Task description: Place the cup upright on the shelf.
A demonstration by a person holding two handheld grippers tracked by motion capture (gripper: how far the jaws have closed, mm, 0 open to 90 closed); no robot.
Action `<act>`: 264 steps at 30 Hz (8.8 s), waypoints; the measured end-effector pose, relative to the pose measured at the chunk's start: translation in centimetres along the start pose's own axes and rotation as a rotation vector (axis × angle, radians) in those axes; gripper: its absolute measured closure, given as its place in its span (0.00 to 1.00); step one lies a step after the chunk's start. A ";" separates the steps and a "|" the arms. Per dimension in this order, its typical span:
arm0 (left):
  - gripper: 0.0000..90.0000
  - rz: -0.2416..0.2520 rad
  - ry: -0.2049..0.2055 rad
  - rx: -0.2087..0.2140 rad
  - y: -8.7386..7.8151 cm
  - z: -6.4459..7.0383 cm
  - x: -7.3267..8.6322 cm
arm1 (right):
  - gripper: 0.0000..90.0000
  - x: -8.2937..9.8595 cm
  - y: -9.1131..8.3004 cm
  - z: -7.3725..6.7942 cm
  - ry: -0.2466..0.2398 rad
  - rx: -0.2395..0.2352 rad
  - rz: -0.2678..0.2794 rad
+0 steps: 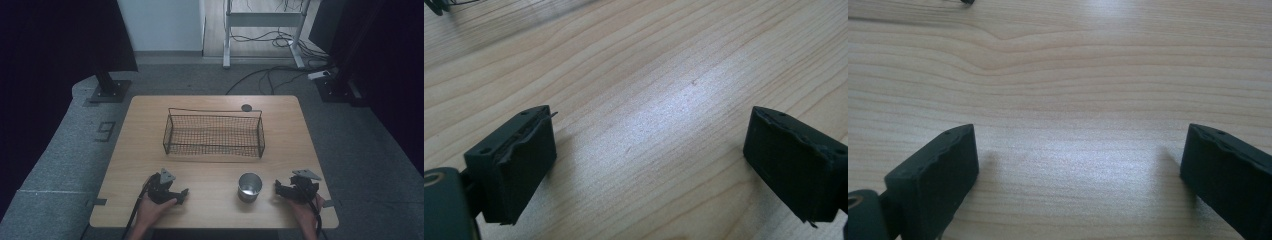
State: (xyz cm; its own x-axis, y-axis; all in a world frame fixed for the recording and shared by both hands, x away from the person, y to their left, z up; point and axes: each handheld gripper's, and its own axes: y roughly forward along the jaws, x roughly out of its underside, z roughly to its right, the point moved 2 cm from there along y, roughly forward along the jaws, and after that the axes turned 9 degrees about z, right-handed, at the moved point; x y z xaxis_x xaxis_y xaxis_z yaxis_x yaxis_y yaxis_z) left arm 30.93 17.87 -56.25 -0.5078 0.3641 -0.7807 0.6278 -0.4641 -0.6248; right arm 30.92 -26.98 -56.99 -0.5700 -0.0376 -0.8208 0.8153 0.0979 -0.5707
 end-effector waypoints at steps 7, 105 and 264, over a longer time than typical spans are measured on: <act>0.08 -0.001 0.003 0.003 0.0 0.0 0.0 | 0.07 0.1 -0.4 0.5 0.015 -0.033 0.023; 0.08 0.001 -0.010 -0.010 0.2 -0.8 -0.2 | 0.17 -1.8 -3.3 -11.8 -0.177 -0.396 0.178; 0.08 0.001 -0.007 -0.007 0.2 -0.8 -0.2 | 0.20 -18.9 6.4 -12.2 -0.109 -0.407 0.201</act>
State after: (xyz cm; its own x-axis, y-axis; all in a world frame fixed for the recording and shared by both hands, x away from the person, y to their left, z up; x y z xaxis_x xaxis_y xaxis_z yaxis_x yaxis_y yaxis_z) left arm 31.64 18.37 -56.26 -0.5112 0.3575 -0.7816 0.6325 -0.4592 -0.6238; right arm 45.62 -13.48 -44.85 -0.3734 -0.0803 -0.9242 0.7897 0.4953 -0.3621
